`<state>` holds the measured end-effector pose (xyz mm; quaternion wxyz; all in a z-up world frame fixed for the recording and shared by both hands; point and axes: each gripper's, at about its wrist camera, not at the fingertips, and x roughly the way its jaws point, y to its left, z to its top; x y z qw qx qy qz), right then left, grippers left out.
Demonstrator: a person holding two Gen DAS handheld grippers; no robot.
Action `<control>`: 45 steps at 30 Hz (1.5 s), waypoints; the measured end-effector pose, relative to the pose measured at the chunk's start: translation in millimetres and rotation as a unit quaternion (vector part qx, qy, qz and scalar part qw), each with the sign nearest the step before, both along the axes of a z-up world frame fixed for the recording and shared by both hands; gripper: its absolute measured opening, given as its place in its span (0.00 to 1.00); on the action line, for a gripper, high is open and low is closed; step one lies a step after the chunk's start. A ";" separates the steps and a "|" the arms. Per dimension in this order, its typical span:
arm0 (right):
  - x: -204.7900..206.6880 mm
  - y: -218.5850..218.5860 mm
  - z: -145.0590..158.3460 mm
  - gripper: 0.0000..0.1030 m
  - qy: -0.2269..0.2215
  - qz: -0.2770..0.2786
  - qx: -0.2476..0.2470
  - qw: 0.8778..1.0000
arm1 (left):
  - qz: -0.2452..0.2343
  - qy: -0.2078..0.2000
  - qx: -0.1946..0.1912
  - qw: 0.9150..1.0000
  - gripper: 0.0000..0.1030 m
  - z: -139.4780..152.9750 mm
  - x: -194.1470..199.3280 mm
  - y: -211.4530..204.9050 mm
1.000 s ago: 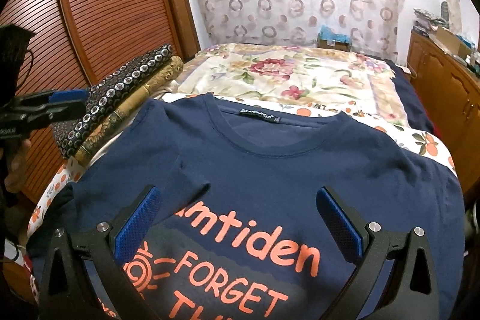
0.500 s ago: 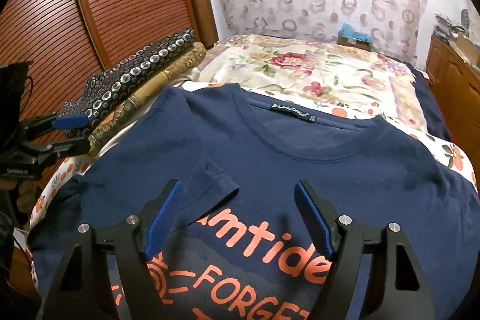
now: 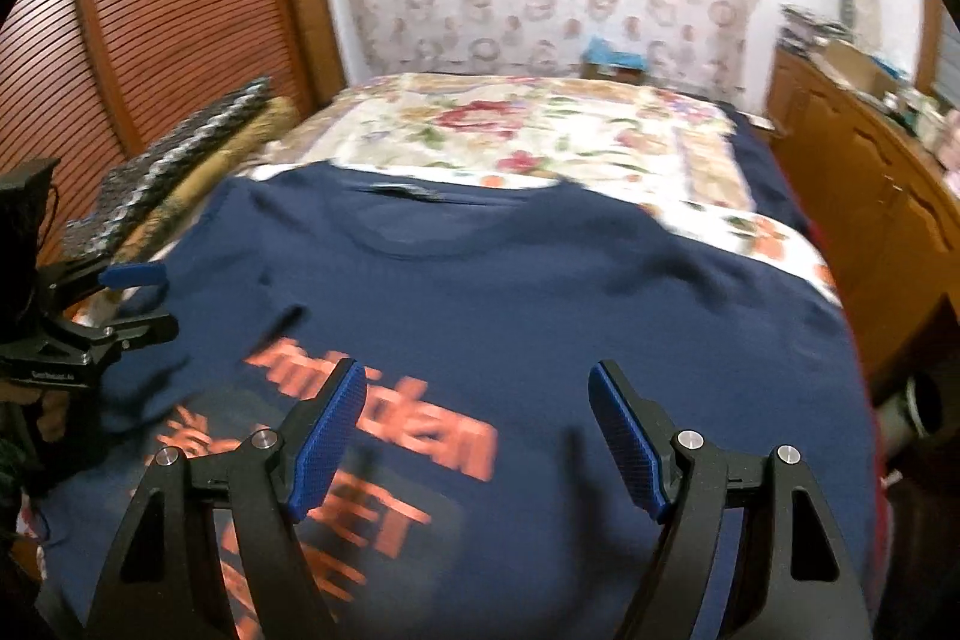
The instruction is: Fold small clothes
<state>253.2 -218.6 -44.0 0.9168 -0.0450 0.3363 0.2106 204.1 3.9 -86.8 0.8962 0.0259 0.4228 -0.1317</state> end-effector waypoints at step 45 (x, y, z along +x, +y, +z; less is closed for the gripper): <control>-38.5 -119.5 29.5 0.00 0.004 -0.152 0.015 0.988 | -0.026 0.016 0.033 0.999 1.00 -13.2 3.2 -20.3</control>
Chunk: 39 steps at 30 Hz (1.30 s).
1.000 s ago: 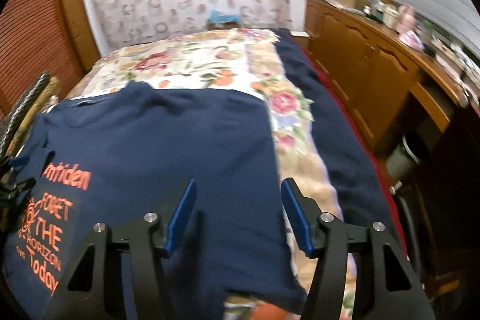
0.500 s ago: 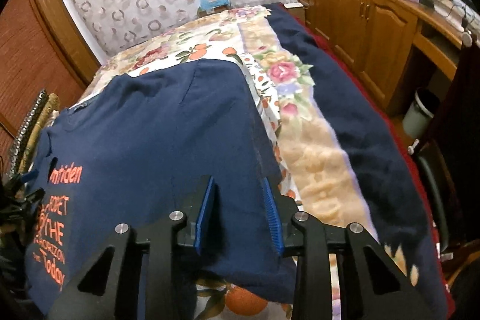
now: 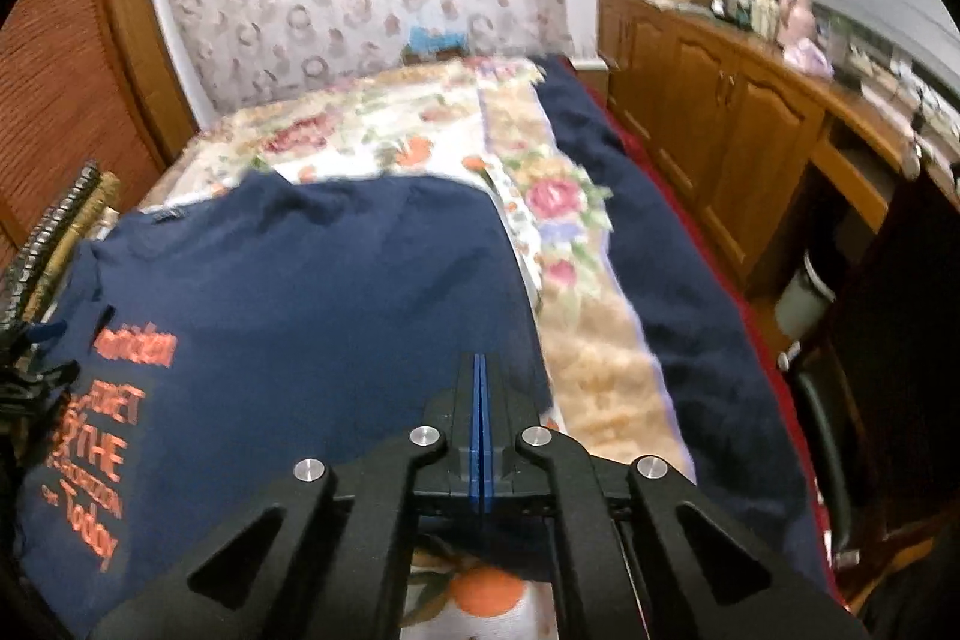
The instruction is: Fold small clothes
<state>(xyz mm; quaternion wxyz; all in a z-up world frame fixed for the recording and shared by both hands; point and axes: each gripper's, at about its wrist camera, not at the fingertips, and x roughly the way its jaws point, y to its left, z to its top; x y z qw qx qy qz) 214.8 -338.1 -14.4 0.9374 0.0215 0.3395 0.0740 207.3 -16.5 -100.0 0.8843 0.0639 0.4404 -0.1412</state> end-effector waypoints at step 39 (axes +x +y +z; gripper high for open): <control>-19.0 52.0 33.4 0.02 -0.056 0.048 -0.036 0.997 | 0.000 0.000 0.000 1.000 1.00 0.5 -0.4 0.0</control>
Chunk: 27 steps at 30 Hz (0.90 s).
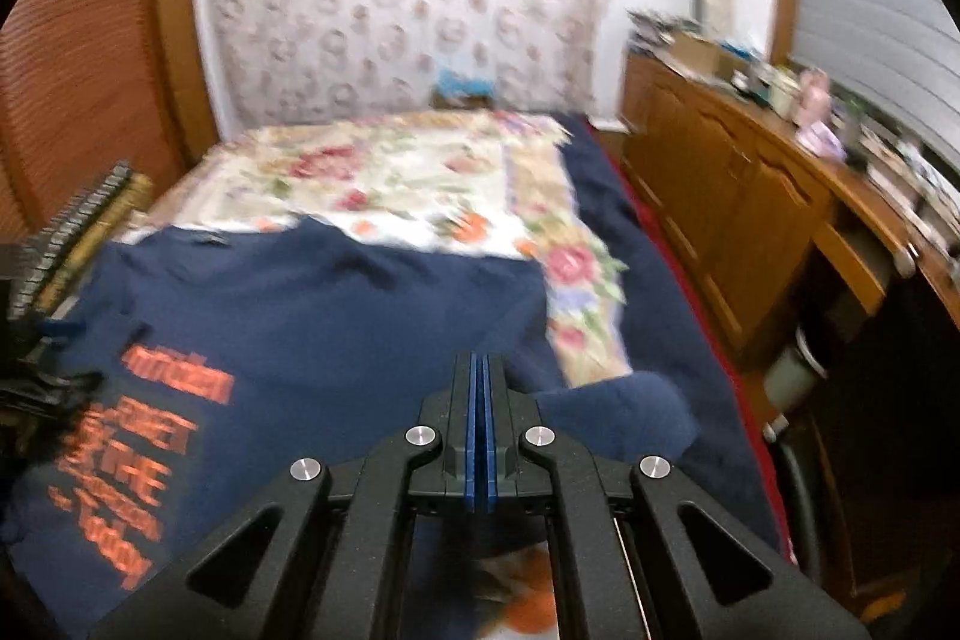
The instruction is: Fold small clothes
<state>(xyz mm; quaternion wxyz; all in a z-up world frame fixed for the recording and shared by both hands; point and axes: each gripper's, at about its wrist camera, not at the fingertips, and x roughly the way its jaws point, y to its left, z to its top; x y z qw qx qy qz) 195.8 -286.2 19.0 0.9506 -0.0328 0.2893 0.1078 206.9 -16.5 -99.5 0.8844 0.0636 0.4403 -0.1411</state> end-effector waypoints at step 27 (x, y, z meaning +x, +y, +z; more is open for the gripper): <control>22.2 -12.0 -40.8 0.53 0.088 -0.033 0.024 0.995 | 0.012 -0.040 -0.022 0.999 1.00 30.1 -14.2 9.2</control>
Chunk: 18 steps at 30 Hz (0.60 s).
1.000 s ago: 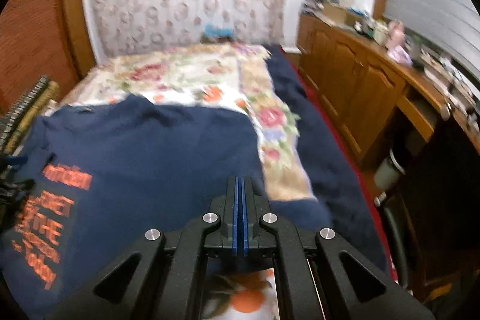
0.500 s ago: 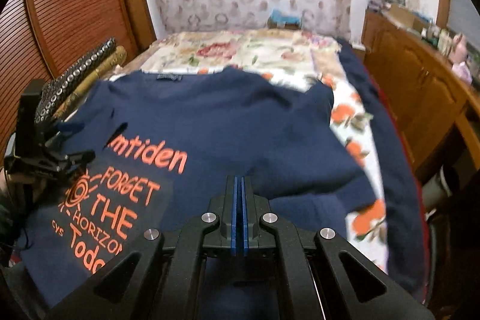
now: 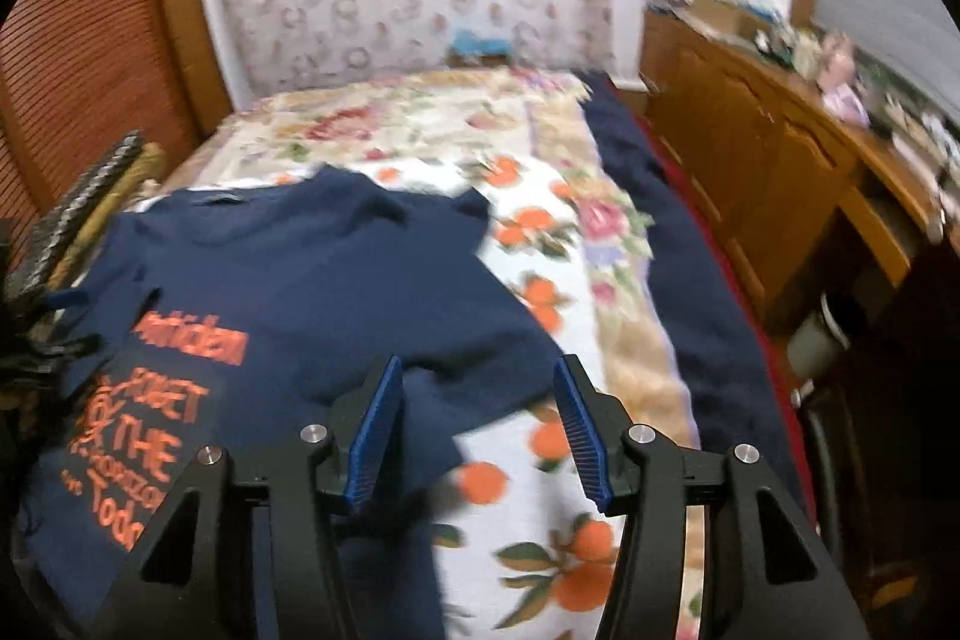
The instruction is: Fold small clothes
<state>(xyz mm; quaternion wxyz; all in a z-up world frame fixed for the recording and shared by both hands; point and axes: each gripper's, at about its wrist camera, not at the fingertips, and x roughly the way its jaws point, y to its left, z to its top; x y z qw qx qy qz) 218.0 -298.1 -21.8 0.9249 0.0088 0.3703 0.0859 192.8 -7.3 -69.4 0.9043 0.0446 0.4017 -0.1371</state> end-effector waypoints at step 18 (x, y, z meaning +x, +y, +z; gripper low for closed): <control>24.2 18.7 -1.1 0.03 -0.011 0.064 0.057 0.996 | 0.013 -0.072 -0.039 0.997 0.99 21.3 -26.1 6.7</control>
